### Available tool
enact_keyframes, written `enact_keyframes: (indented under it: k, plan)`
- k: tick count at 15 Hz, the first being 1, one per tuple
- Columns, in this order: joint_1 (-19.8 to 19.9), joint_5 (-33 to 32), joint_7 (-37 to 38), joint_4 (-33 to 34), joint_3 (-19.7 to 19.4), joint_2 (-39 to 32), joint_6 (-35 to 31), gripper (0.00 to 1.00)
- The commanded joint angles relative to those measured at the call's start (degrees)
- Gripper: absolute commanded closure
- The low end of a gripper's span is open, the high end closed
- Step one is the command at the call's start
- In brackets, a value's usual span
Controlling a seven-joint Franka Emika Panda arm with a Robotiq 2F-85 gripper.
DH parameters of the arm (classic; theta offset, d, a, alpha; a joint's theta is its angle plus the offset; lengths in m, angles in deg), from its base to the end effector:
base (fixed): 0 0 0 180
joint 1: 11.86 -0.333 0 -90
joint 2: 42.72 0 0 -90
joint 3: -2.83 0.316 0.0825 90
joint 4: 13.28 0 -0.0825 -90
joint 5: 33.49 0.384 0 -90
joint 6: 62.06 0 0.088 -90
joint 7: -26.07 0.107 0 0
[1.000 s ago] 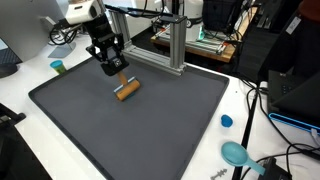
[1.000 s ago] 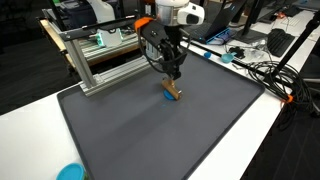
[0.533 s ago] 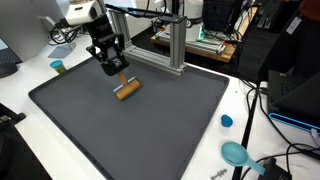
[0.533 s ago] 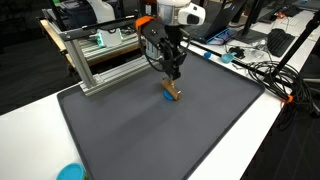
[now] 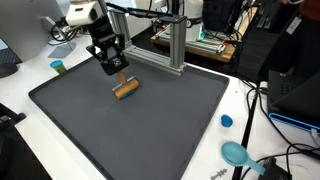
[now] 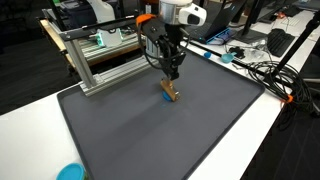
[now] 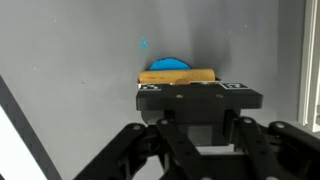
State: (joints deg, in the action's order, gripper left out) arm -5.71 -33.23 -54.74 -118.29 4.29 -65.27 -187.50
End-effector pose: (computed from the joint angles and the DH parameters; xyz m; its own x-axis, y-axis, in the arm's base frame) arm 0.6338 -0.0529 0.3144 0.2444 0.9697 0.0073 0.9690 -0.2439 -0.0386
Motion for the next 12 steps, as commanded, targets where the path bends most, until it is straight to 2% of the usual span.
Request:
enact_keyframes:
  k: [1, 12]
  plan:
    - [-0.59, -6.08, 4.05, -1.06, -2.52, -4.13, 1.1, 0.78]
    - [-0.1, -6.88, 7.97, -0.91, -2.84, -4.12, 2.44, 0.78]
